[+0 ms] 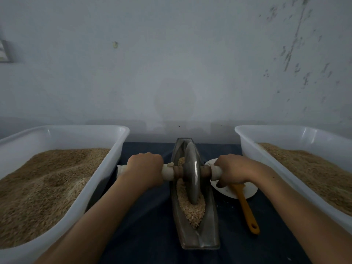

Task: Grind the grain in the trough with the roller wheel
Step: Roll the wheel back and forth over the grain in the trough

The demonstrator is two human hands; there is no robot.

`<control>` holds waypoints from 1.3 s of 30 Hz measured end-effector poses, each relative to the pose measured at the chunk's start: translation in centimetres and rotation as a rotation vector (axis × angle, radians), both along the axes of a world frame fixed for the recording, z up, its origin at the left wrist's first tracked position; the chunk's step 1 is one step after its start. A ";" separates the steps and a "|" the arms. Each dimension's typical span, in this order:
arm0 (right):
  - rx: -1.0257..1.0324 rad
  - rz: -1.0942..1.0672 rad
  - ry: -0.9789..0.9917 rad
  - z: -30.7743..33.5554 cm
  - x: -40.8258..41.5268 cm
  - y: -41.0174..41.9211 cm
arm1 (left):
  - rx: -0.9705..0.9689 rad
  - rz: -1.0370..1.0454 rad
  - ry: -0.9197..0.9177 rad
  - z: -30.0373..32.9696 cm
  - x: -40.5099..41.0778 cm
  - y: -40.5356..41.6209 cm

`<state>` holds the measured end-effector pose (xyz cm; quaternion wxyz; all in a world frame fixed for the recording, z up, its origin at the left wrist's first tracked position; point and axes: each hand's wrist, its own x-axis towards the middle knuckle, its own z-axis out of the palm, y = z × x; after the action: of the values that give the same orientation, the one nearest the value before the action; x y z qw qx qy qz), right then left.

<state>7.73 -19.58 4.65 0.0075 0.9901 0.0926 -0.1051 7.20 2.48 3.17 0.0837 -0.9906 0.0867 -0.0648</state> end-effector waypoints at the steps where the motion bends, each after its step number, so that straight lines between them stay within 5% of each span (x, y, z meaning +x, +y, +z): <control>1: 0.005 -0.001 -0.016 -0.1 0.1 0.0 | -0.006 0.004 -0.013 -0.1 0.1 0.0; 9: 0.009 0.048 -0.383 -1.6 0.5 0.2 | -0.091 0.010 -0.145 -0.9 0.4 -0.1; 19: -0.019 0.002 0.025 0.3 -0.2 0.1 | -0.006 -0.004 0.004 0.1 0.0 0.0; 30: 0.008 0.039 -0.317 -1.5 0.8 -0.2 | -0.072 0.008 -0.168 -0.8 0.4 -0.3; 39: -0.097 0.082 -0.139 0.2 0.0 0.3 | -0.066 -0.013 0.099 -0.1 0.5 0.8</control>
<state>7.73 -19.26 4.84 0.0662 0.9888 0.1274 -0.0401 7.67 3.31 3.04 0.0461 -0.9942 0.0948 -0.0190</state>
